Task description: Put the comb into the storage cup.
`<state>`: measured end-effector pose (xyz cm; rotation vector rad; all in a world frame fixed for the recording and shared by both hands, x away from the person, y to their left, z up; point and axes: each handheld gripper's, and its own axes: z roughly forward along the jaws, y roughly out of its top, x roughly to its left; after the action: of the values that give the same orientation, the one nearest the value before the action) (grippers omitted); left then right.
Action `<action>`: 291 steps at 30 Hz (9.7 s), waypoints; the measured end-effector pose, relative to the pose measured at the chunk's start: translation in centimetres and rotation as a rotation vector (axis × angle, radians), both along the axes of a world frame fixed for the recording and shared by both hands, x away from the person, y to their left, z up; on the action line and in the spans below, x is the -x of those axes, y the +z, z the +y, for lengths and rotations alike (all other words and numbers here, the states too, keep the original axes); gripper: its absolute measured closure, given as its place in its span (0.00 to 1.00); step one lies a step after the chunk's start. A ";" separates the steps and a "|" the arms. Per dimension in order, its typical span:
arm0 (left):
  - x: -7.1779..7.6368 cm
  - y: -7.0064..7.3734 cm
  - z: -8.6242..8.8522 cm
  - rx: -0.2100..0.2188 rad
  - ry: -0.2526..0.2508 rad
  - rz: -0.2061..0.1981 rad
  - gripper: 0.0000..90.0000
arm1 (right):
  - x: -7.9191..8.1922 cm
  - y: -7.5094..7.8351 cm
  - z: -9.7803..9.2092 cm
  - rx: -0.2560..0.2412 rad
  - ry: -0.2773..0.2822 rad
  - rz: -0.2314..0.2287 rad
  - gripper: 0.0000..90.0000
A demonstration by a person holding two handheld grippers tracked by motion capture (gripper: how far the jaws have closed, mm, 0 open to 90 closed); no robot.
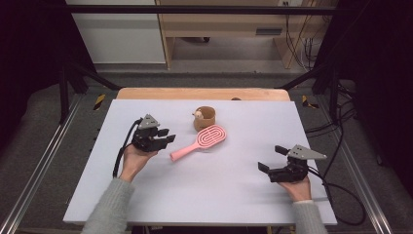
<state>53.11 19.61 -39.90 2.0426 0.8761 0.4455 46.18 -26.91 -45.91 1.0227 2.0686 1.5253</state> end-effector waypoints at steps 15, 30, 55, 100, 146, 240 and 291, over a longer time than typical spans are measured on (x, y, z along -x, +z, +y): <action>-0.2 0.6 -1.3 -0.017 0.028 0.023 0.04 | 0.0 0.0 0.0 -0.002 0.001 0.000 0.00; -0.8 0.3 -3.2 -0.047 -0.025 0.029 0.00 | 0.0 0.0 0.0 -0.004 0.002 0.003 0.00; -2.4 -2.8 -5.9 -0.110 -0.078 0.099 0.01 | 0.0 0.0 0.0 -0.005 0.003 0.001 0.00; -3.2 -5.4 -8.3 -0.246 -0.150 0.173 0.51 | 0.0 0.0 0.0 -0.007 0.005 0.004 0.00; -3.1 -5.7 -9.5 -0.333 -0.199 0.143 0.77 | 0.0 0.1 -0.1 -0.013 0.003 0.006 0.00; 6.3 -3.8 -4.3 -0.055 -0.019 -0.058 0.77 | 0.5 2.3 4.2 -0.083 0.056 0.033 0.01; 7.8 -3.1 -6.6 -0.047 -0.032 -0.100 0.77 | -0.2 4.0 8.4 -0.124 0.096 0.039 0.01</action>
<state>45.27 13.00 -43.01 2.0555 0.7785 0.5498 46.34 -18.49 -41.88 1.0176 2.0993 1.7136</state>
